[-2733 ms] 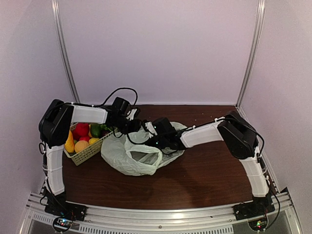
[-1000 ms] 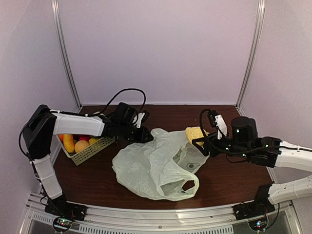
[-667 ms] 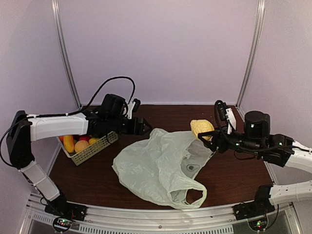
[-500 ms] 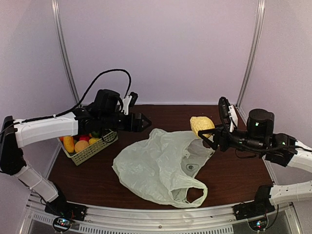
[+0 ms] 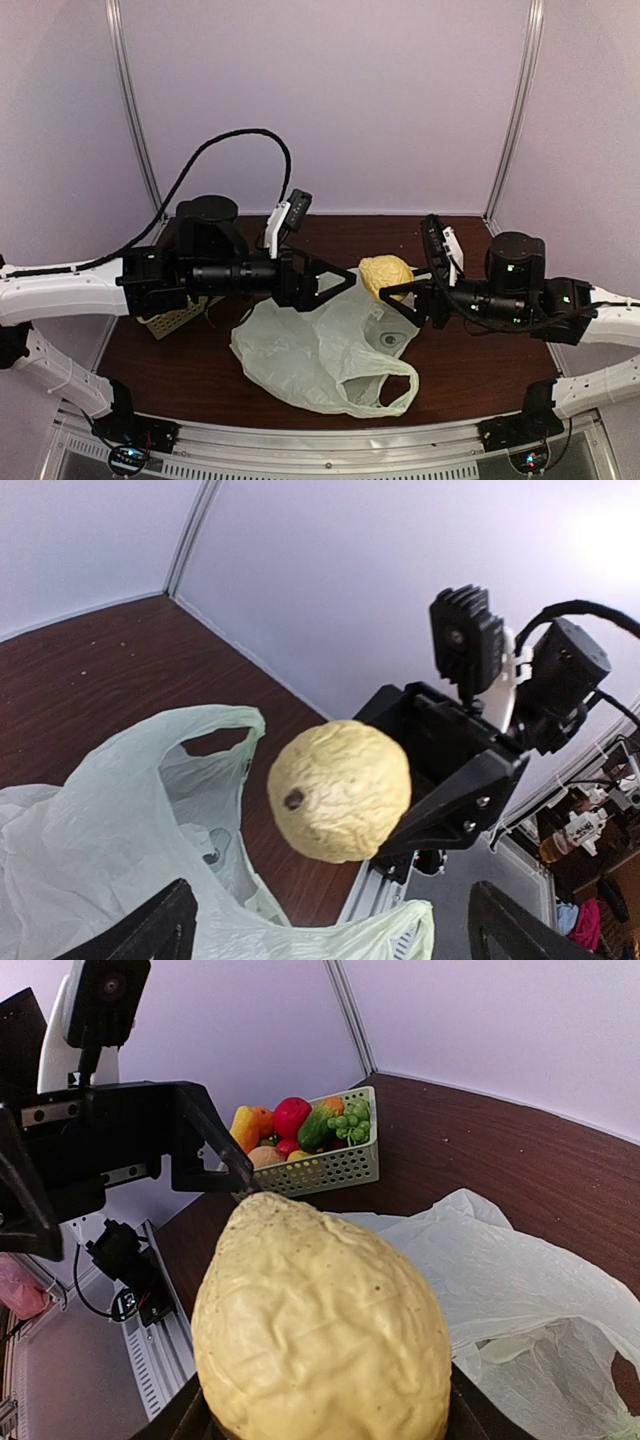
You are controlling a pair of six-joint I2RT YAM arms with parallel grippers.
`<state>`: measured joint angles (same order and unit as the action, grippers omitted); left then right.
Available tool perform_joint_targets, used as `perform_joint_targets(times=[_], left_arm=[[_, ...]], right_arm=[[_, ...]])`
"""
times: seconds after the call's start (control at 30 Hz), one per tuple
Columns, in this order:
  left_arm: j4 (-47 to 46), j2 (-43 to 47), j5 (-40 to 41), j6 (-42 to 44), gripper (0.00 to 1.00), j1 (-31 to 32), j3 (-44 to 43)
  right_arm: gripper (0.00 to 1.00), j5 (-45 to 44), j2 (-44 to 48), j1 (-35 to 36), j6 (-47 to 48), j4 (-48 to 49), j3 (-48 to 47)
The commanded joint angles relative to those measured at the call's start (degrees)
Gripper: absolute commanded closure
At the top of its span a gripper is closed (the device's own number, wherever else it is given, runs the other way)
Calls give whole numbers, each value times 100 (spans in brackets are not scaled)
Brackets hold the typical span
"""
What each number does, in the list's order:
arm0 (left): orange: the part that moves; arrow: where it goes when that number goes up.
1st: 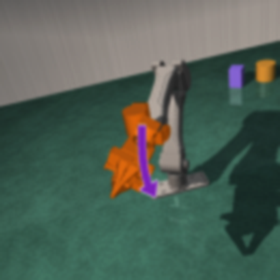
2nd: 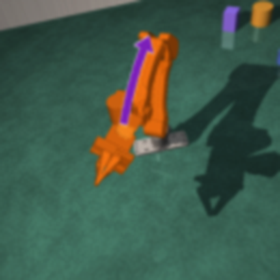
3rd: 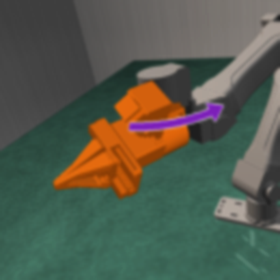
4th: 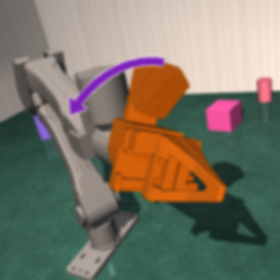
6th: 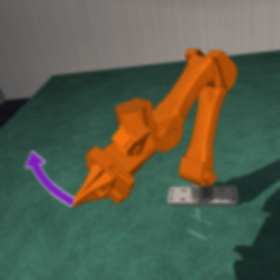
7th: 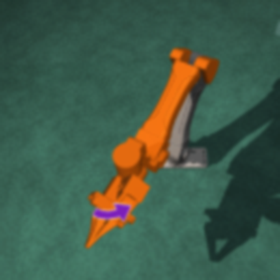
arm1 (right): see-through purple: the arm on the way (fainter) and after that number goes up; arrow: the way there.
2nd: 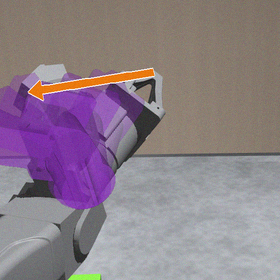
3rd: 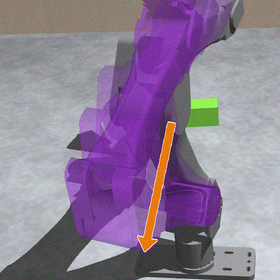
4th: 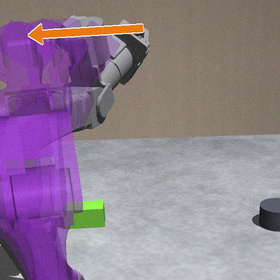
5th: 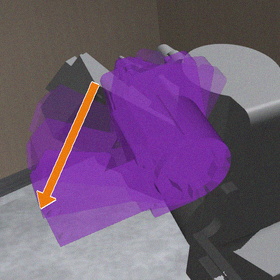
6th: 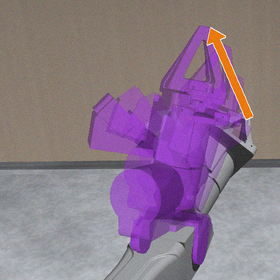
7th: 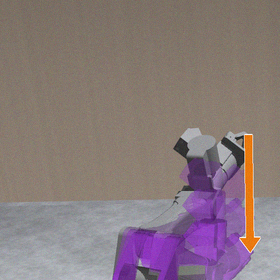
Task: Untie the knot of the plastic bag and take out the fruit
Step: Pass from the right arm to the left
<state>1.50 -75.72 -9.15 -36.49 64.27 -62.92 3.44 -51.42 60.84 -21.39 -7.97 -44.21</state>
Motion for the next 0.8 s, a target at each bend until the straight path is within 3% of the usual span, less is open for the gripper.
perform_joint_targets(times=[0.0, 0.27, 0.77], left_arm=[[-1492, 140, -151, -590, 3, 231, 421], [-958, 124, 710, -1187, 3, 261, 448], [-1594, -284, 208, -1521, 3, 305, 420]], right_arm=[[56, -230, -238, 227, 24, 288, -306], [56, -318, -659, 558, 195, 474, -610], [54, -300, -899, 705, 205, 655, -696]])
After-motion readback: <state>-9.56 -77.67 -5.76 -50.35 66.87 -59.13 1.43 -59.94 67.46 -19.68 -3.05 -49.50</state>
